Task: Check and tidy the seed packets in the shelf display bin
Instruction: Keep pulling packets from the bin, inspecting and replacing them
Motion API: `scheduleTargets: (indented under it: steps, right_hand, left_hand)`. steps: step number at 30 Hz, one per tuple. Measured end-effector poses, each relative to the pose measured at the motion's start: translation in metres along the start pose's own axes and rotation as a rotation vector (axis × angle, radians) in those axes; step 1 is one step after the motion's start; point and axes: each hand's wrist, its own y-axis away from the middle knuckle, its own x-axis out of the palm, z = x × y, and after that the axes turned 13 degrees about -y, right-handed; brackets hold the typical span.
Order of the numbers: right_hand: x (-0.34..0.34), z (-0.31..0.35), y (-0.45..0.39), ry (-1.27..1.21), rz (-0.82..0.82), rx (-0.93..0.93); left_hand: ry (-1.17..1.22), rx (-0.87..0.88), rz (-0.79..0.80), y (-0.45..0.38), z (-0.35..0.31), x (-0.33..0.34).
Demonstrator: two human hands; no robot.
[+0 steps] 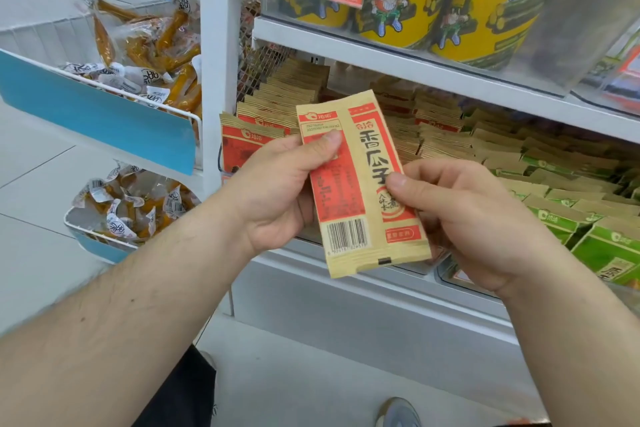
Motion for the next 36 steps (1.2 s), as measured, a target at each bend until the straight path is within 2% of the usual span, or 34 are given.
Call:
scheduleTargets:
  steps: [5,9,12,14,17,19,21,24,27,29,33,36]
  right_hand:
    - [0.0,0.001,0.0,-0.078,0.02,-0.032]
    - [0.003,-0.001,-0.001,-0.131,-0.01,-0.032]
    - [0.006,-0.006,-0.006,-0.345,-0.055,-0.001]
    - [0.011,-0.011,-0.009,-0.623,0.05,0.066]
    - [0.02,-0.028,-0.014,-1.013,0.401,0.247]
    - [0.023,-0.038,-0.016,-1.123,0.461,0.339]
    - [0.026,-0.04,-0.018,-1.032,0.423,0.352]
    - [0.019,-0.034,-0.02,-0.591,0.142,0.179]
    - [0.0,-0.028,-0.026,-0.451,-0.138,0.047]
    - [-0.007,-0.022,-0.026,-0.423,-0.153,-0.003]
    - [-0.006,-0.019,-0.019,-0.181,-0.077,-0.118]
    - [-0.005,-0.021,-0.017,-0.179,-0.087,-0.146]
  left_hand:
    - [0.022,-0.038,0.016,0.002,-0.002,-0.004]
    - [-0.039,0.005,0.004,0.005,-0.004,-0.004]
    - [-0.057,0.069,0.032,0.002,-0.003,-0.006]
    - [-0.074,0.104,0.01,-0.001,-0.001,-0.007]
    - [-0.222,0.123,0.072,0.001,0.006,-0.005]
    - [-0.227,0.088,0.112,0.003,0.01,-0.004]
    - [-0.19,0.078,0.089,0.006,0.007,-0.002]
    - [-0.166,0.092,-0.018,0.007,0.002,0.0]
    - [-0.18,0.093,-0.095,0.006,-0.002,-0.003]
    - [-0.214,0.086,-0.075,0.006,-0.003,-0.005]
    - [-0.252,0.055,-0.032,0.007,-0.001,-0.003]
    - [-0.263,0.049,-0.032,0.007,0.0,-0.003]
